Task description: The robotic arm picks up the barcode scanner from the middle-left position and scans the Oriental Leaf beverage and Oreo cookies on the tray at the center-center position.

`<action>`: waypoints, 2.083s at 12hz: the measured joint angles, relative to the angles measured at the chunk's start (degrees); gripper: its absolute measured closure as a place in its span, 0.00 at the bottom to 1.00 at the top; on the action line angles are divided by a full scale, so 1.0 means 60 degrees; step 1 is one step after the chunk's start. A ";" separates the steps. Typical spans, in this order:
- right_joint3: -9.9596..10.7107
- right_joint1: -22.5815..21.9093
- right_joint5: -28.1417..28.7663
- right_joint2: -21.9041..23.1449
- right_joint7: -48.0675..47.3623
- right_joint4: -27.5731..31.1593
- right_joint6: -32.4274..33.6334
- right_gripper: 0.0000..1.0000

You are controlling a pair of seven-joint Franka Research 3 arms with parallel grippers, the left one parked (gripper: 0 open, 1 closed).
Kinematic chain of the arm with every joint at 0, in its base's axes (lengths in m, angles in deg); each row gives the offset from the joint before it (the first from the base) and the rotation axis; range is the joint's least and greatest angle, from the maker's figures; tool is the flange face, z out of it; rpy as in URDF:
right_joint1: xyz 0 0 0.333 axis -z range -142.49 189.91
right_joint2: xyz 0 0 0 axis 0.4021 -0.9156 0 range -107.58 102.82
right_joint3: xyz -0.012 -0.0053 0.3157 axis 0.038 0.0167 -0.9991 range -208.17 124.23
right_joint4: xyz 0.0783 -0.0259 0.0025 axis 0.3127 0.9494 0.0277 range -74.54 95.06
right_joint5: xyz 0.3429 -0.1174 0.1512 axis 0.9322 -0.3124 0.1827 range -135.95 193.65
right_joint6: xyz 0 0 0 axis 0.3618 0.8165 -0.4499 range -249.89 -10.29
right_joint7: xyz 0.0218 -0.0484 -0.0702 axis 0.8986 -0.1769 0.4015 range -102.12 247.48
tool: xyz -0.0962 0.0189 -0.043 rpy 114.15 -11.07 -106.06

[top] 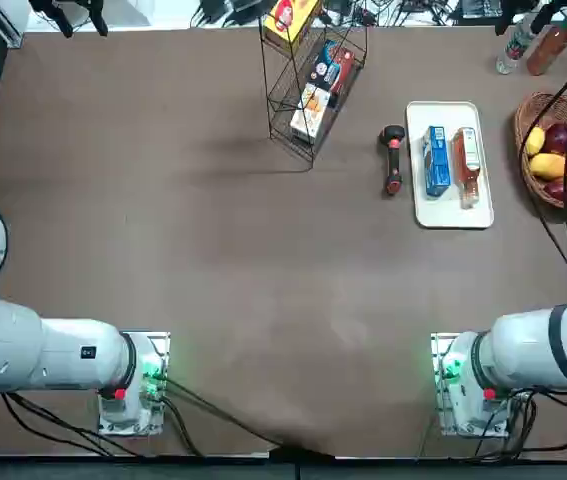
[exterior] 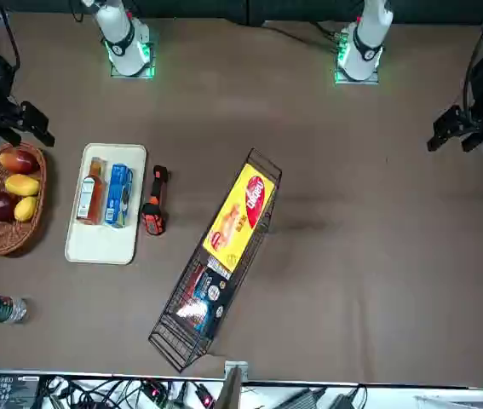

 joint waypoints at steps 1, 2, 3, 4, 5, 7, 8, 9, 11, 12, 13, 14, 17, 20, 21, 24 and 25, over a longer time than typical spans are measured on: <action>-0.0002 0.0000 0.0000 0.0000 0.0000 0.0000 -0.0002 0.00; -0.0006 -0.0001 0.0000 0.0000 0.0000 0.0000 -0.0007 0.00; -0.0015 -0.0004 0.0000 0.0000 0.0000 -0.0009 -0.0016 0.00; -0.0028 -0.0008 0.0001 0.0001 0.0000 -0.0024 -0.0016 0.00; -0.0044 -0.0036 0.0004 -0.0009 0.0000 -0.0027 -0.0016 0.00; -0.0093 -0.0247 0.0010 -0.0149 -0.0046 0.0000 0.0004 0.00; -0.0113 -0.0428 0.0010 -0.0286 -0.0182 0.0079 -0.0009 0.00; -0.0128 -0.0643 0.0009 -0.0452 -0.0323 0.0250 -0.0196 0.00; -0.0155 -0.1095 0.0007 -0.0732 -0.0848 0.0859 -0.1109 0.00; -0.0162 -0.1358 0.0008 -0.0838 -0.1167 0.1266 -0.1713 0.00; -0.0170 -0.1640 0.0007 -0.0921 -0.1478 0.1697 -0.2334 0.00; -0.0178 -0.1927 0.0006 -0.0988 -0.1802 0.2139 -0.2972 0.00; -0.0200 -0.2716 0.0005 -0.1444 -0.2477 0.3269 -0.4678 0.00; -0.0201 -0.3157 0.0005 -0.2058 -0.2852 0.3547 -0.5739 0.00; -0.0201 -0.3226 0.0005 -0.2207 -0.2874 0.3713 -0.6162 0.00; -0.0191 -0.3262 0.0005 -0.2396 -0.2881 0.4490 -0.7423 0.00; -0.0176 -0.3258 0.0006 -0.2420 -0.2894 0.4773 -0.7776 0.00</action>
